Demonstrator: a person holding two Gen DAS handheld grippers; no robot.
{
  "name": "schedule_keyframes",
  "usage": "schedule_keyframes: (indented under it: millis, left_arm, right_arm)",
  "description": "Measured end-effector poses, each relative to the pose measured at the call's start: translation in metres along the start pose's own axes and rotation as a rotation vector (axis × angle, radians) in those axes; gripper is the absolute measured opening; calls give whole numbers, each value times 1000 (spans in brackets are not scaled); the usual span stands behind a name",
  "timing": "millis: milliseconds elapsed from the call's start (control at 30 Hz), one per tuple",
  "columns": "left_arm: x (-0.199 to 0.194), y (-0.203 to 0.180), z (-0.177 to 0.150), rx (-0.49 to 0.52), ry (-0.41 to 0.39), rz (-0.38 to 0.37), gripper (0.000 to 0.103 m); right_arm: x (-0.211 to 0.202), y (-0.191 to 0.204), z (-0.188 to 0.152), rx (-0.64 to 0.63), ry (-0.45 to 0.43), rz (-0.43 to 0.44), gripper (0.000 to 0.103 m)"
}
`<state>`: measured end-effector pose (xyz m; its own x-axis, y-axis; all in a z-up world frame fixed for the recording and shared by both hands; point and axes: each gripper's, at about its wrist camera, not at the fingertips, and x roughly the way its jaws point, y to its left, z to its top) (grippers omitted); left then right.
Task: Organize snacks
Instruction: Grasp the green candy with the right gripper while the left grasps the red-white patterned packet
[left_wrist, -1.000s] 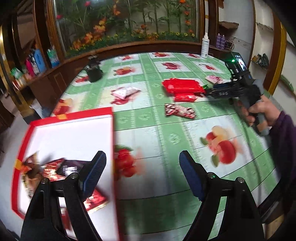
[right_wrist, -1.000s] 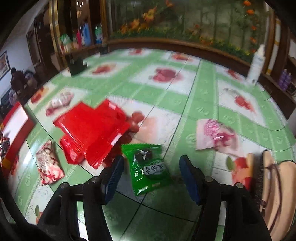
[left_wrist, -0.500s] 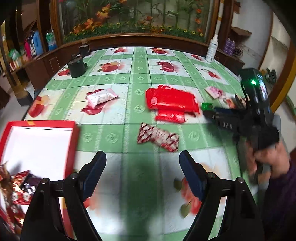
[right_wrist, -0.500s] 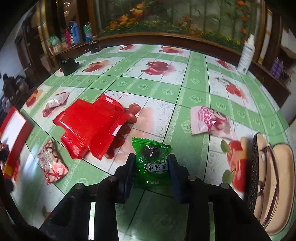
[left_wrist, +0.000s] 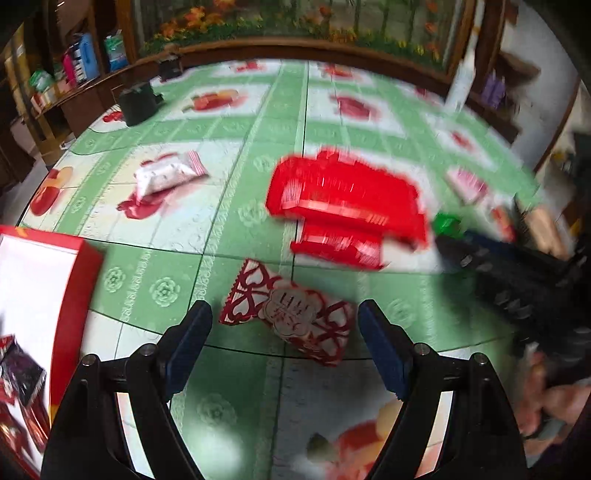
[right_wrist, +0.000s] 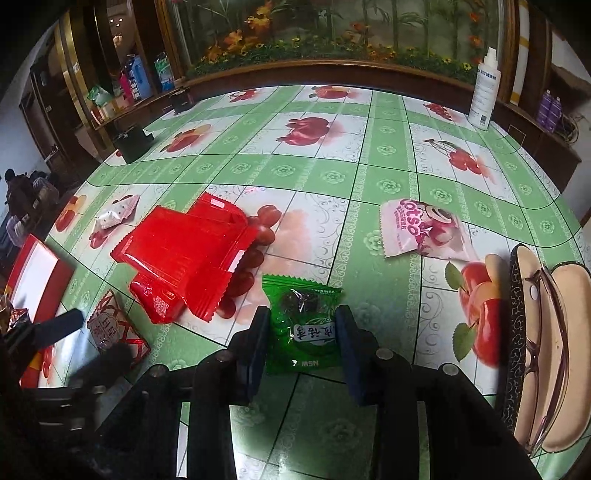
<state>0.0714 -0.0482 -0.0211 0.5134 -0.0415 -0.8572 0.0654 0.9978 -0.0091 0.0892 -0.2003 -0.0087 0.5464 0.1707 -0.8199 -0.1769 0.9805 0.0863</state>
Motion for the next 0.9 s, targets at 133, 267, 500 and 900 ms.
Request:
schedule_keyframes:
  millis: [133, 267, 500, 900]
  left_arm:
    - [-2, 3, -3, 99, -15, 3, 83]
    - [-4, 11, -6, 231, 46, -69, 83]
    - [-15, 44, -8, 180, 81, -91, 83]
    - [-2, 16, 2, -67, 40, -78, 83]
  right_arm:
    - [0, 1, 0, -7, -1, -3, 39]
    - [0, 2, -1, -14, -3, -12, 39]
    - [1, 4, -1, -21, -6, -25, 40]
    - [2, 6, -1, -37, -15, -38, 40]
